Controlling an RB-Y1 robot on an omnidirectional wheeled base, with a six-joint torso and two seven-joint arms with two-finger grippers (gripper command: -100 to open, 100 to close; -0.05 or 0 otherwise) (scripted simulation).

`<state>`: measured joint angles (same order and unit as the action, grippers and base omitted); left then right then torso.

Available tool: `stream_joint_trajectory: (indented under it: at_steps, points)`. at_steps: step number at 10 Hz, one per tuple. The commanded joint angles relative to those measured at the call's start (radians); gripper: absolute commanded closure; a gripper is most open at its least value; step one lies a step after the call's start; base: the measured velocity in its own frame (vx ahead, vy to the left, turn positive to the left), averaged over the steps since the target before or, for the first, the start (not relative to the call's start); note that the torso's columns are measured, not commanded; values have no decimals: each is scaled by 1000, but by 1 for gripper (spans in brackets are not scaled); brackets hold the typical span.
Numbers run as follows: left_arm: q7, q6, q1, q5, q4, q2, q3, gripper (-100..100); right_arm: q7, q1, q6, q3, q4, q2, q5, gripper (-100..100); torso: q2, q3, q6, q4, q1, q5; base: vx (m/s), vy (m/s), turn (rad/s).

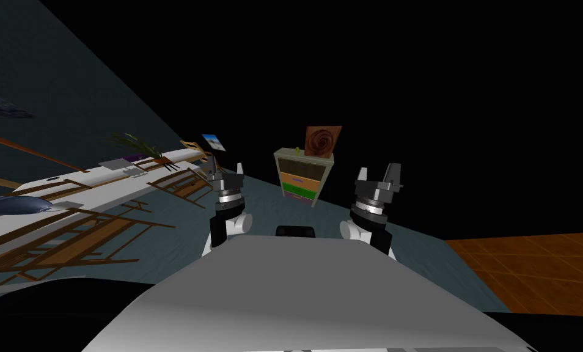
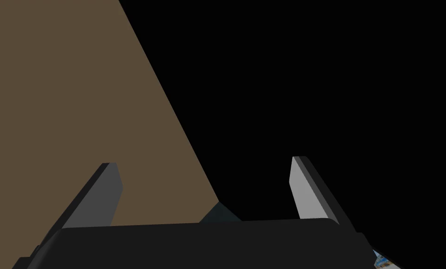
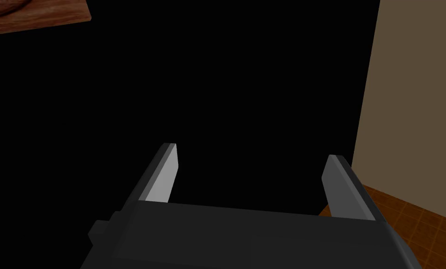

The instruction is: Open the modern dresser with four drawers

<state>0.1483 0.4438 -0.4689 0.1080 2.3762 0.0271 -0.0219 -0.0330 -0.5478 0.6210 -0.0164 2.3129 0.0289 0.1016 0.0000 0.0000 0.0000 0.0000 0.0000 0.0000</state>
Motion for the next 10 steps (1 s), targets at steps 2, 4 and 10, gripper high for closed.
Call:
stream_joint_trajectory:
  at_steps: [2, 4, 10]
  points:
    - [0, 0, 0, 0, 0, 0, 0, 0, 0, 0, 0, 0, 0, 0, 0, 0, 104, -209, 0, 105, 0, 0, 0, 0, 0]
    - [0, 0, 0, 0, 0, 0, 0, 0, 0, 0, 0, 0, 0, 0, 0, 0, 248, -497, 0, 249, 0, 0, 0, 0, 0]
    - [0, 0, 0, 0, 0, 0, 0, 0, -4, 3, -16, 0, -11, -38, -13, -100, 691, -1382, 0, 691, 0, 0, 2, 1, 7]
